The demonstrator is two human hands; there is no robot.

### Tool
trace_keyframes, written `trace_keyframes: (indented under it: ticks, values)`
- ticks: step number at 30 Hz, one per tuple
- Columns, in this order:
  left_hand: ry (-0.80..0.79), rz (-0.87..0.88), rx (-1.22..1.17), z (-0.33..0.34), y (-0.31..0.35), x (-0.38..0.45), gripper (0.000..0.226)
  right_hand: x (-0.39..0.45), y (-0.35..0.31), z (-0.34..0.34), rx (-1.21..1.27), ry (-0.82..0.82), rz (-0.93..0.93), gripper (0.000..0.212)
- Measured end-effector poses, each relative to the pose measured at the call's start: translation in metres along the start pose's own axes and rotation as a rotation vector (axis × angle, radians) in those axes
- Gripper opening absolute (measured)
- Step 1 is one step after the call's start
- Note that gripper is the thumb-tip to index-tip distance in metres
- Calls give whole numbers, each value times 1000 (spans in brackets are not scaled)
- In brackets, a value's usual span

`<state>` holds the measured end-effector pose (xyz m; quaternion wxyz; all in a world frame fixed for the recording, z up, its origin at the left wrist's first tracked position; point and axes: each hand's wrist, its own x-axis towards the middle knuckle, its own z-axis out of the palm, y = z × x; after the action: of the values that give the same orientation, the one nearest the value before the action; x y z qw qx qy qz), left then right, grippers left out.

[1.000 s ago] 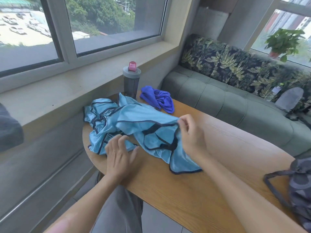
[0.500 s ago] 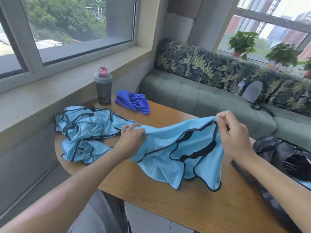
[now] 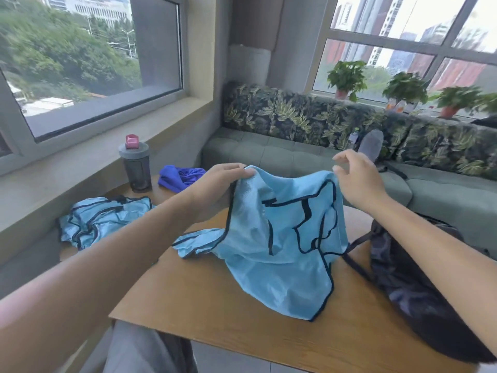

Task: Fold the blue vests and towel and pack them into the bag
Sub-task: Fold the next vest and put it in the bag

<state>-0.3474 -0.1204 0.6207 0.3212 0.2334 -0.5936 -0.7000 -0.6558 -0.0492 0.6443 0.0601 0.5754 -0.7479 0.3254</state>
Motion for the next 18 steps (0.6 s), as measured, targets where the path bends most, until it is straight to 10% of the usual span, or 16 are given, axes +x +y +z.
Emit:
trace_keyframes:
  ticks: [3,9,15,18]
  values:
    - [-53,-73,-45,17,-3,4,37,-28,-11,10,99,6,65,22]
    - [-142,-149,-26,48,-39,-3,32,-101,-32,46,1050,-578,441,67]
    - [133,68,665,12,-84,-6,26,-138,-16,76,1159,-271,582,46]
    - [233,-117,998,-48,-120,-7,17,-150,-6,79,1123,-263,587,38]
